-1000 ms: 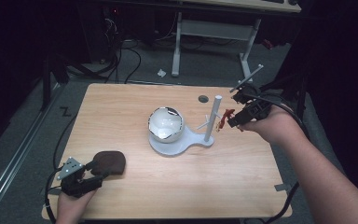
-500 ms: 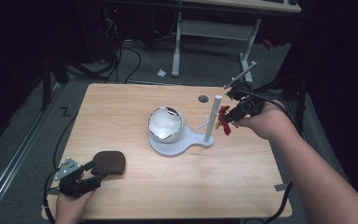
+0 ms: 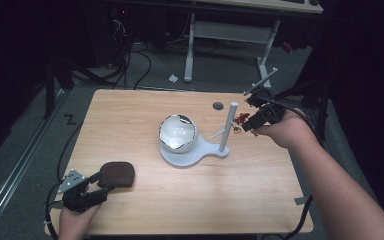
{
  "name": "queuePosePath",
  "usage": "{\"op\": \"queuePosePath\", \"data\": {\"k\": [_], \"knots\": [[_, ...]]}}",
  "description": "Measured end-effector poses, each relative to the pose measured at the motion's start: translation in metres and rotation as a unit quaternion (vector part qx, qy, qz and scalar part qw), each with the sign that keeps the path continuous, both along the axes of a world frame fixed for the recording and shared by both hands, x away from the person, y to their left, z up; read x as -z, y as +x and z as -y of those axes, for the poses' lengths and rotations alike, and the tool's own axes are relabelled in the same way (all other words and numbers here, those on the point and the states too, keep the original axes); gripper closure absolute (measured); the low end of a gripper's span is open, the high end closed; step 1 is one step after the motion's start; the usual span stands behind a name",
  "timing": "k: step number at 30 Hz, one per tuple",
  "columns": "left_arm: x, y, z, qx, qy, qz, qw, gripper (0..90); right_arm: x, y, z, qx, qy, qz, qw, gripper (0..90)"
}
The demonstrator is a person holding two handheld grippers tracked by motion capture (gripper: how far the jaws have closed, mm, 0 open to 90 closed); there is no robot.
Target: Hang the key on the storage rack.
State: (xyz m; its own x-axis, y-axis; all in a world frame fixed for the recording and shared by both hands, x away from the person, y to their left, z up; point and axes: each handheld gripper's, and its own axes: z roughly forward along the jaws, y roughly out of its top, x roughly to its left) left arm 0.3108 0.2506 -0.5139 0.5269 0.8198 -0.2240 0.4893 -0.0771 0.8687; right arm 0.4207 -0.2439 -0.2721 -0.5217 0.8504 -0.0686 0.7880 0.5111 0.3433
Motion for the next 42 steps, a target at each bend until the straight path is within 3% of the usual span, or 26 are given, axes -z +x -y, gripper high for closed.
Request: {"op": "queuePosePath", "data": {"k": [15,42], "knots": [[-0.001,0.0,0.0,0.001,0.0,0.001,1.0,31.1,-0.013,-0.011,-0.009,-0.02,-0.002,0.015,0.9997,66.2],[0.0,0.001,0.002,0.004,-0.002,0.0,1.0,31.1,-0.014,-0.019,-0.029,-0.036,-0.004,0.005,0.9993,66.2]]}}
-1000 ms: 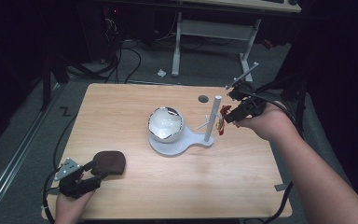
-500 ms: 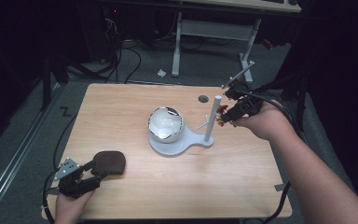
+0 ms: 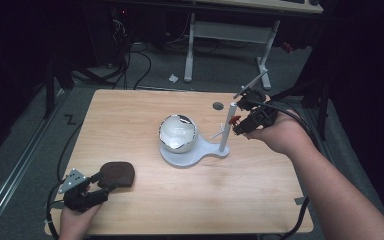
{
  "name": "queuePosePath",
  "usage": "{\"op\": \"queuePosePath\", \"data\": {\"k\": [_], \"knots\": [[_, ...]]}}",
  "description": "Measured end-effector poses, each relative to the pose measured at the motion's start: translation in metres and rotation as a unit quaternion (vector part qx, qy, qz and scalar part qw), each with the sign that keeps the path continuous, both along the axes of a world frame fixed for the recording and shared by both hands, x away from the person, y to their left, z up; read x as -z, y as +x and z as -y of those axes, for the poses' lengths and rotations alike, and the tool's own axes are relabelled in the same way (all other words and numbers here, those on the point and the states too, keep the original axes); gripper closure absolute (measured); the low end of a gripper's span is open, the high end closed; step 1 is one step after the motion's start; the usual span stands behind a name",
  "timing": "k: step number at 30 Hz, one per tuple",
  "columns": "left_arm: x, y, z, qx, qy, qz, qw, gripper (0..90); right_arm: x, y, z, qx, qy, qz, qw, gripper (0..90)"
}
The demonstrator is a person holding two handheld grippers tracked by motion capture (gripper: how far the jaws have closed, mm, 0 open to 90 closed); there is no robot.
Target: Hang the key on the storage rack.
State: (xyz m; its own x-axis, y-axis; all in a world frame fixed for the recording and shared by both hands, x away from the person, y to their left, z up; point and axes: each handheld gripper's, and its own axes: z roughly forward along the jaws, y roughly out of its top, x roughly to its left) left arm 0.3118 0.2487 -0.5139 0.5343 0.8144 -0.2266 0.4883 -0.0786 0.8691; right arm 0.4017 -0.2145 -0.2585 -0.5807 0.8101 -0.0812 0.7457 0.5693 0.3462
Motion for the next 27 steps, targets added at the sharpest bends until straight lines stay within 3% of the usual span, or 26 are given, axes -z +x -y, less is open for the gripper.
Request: {"op": "queuePosePath", "data": {"k": [14,22,27], "knots": [[0.0,0.0,-0.001,0.002,-0.001,0.0,1.0,31.1,0.009,0.002,-0.012,-0.009,0.0,-0.009,0.9999,66.2],[0.001,0.002,0.0,0.004,0.0,-0.001,1.0,31.1,0.004,-0.011,0.004,0.004,0.006,-0.006,1.0,66.2],[0.001,0.001,0.002,0.007,0.004,-0.002,1.0,31.1,0.006,-0.019,0.006,0.003,0.01,-0.01,0.9999,66.2]]}}
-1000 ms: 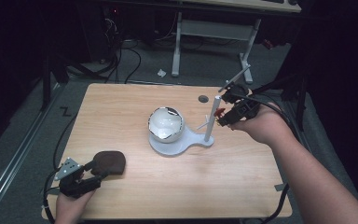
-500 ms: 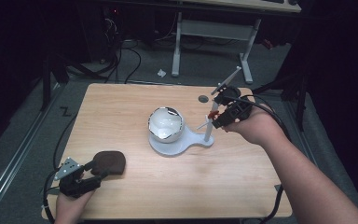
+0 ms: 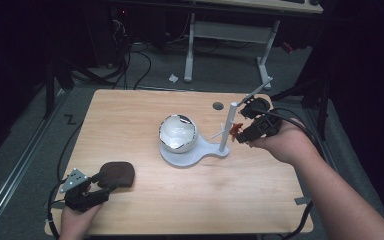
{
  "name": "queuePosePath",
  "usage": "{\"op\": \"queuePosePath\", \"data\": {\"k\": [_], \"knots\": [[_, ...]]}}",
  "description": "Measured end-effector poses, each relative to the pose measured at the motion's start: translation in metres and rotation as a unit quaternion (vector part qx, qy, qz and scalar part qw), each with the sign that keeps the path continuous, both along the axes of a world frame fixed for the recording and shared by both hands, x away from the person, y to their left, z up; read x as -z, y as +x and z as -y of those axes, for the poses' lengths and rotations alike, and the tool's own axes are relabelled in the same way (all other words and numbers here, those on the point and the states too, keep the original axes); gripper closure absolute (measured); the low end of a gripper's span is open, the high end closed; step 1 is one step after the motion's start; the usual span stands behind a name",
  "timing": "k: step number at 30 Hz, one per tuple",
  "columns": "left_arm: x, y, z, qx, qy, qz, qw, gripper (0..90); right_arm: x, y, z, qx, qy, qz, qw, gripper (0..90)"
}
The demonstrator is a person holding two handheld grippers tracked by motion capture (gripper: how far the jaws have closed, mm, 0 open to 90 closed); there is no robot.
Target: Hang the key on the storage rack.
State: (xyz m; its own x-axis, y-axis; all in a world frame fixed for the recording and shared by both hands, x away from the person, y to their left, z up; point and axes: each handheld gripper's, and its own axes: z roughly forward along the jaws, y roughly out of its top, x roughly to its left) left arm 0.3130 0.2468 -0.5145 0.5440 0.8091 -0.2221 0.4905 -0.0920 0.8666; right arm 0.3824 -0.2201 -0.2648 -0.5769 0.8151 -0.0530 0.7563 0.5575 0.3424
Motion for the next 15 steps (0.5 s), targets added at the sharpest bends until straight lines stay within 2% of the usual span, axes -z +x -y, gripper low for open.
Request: {"op": "queuePosePath", "data": {"k": [1,8,12,15], "knots": [[0.0,0.0,0.0,0.0,0.0,0.0,1.0,31.1,0.0,0.0,0.0,-0.005,0.0,0.003,1.0,66.2],[0.001,0.0,-0.001,-0.002,-0.001,-0.002,1.0,31.2,0.002,0.007,0.005,0.009,0.004,0.014,0.9999,66.2],[0.001,0.0,-0.003,-0.003,-0.003,0.0,1.0,31.2,0.005,0.014,0.012,0.025,-0.002,0.017,0.9995,66.2],[0.001,0.001,-0.003,-0.004,-0.003,-0.002,1.0,31.1,0.005,0.016,0.018,0.035,0.002,0.022,0.9991,66.2]]}}
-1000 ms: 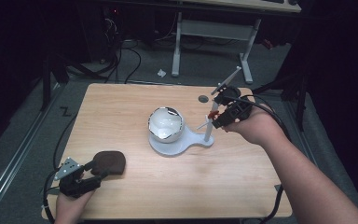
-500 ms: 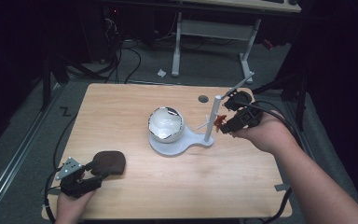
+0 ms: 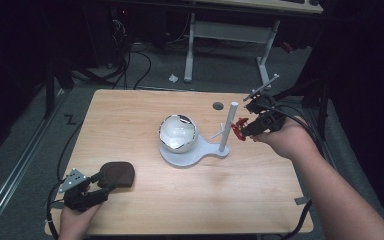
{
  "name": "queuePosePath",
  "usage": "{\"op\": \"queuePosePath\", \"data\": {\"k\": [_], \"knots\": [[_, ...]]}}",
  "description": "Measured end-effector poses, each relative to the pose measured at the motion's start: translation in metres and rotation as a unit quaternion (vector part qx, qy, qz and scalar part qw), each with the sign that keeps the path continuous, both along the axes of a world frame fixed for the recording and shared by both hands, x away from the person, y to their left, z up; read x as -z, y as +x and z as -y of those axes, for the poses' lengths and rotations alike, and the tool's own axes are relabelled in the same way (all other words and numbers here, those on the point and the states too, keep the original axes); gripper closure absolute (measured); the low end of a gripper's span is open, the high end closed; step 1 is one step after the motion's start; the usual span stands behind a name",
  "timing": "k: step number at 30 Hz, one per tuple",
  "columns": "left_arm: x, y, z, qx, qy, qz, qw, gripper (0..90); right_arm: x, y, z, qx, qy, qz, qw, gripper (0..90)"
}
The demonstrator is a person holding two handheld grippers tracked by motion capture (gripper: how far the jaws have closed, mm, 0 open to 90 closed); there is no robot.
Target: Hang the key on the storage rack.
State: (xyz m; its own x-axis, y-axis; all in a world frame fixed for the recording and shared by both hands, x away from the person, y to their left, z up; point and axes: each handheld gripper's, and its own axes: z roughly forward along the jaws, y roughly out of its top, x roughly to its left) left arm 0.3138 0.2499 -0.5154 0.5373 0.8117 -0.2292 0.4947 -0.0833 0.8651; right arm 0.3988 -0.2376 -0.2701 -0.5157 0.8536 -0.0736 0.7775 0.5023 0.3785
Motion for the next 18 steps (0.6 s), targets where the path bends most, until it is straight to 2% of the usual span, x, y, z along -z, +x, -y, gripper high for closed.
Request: {"op": "queuePosePath", "data": {"k": [5,18], "knots": [[0.0,0.0,0.0011,0.0,0.0,0.001,1.0,31.1,-0.0004,0.0025,0.0018,0.0,0.006,0.003,1.0,66.2],[-0.0001,-0.0002,-0.0004,0.0,0.001,0.0,1.0,31.2,-0.0021,0.0052,0.0076,0.016,-0.001,0.006,0.9999,66.2]]}}
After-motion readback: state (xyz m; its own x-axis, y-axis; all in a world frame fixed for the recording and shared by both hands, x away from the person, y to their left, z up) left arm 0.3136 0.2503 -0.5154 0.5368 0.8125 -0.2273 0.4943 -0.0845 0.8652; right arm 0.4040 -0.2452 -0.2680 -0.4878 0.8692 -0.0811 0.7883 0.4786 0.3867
